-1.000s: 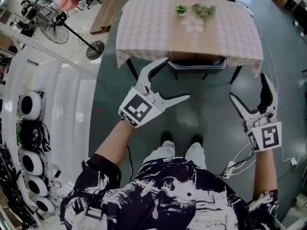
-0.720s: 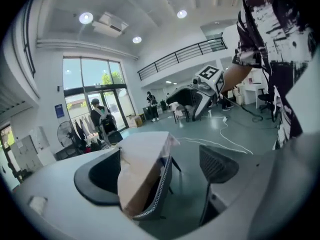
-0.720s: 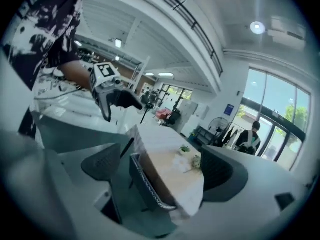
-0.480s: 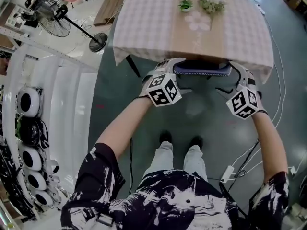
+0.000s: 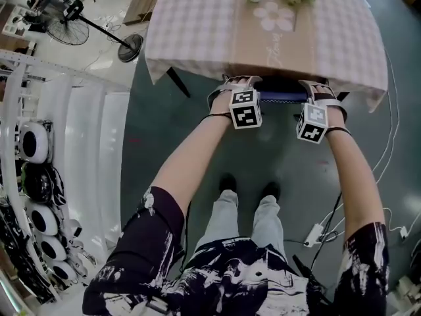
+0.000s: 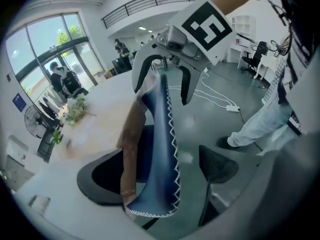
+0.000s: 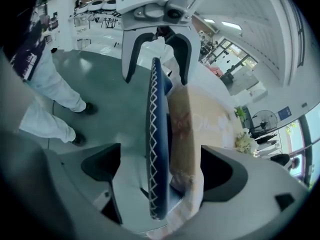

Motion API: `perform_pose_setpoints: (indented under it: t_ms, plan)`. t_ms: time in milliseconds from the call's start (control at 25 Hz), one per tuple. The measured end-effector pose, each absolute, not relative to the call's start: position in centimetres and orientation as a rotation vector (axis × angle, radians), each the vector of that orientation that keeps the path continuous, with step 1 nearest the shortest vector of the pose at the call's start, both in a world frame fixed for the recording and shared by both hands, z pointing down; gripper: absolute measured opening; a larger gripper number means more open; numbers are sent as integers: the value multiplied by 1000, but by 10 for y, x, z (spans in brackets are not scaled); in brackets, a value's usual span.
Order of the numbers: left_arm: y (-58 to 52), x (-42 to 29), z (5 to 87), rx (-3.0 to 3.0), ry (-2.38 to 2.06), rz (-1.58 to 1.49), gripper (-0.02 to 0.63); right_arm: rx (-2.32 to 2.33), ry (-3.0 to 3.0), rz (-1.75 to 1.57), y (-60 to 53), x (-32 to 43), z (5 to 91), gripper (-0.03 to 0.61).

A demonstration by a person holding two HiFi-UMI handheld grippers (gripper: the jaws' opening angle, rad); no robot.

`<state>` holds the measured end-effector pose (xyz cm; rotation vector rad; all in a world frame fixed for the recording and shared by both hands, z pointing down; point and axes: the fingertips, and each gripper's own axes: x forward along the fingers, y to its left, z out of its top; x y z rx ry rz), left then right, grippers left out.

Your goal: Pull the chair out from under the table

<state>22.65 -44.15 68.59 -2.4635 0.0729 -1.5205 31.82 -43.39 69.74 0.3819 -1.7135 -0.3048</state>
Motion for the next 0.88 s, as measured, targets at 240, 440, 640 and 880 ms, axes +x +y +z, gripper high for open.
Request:
perform_pose_setpoints:
  t_ms: [240,440,640,880]
  plan:
    - [-444,232,715,-2446,22,-1595,469,309,-1645,-324,-440,325,727,449]
    - [-443,237,726,-2446,8,-1618,444,272,-1612,-345,-441,328,741,448]
    - [-439,235,734,-2416,-4,-1639,205,300,-1619,-360,-447,326,740,360]
    - [-440,235,737,-2386,4,-1642,186,298,-1603,-300,-448,328,740,120]
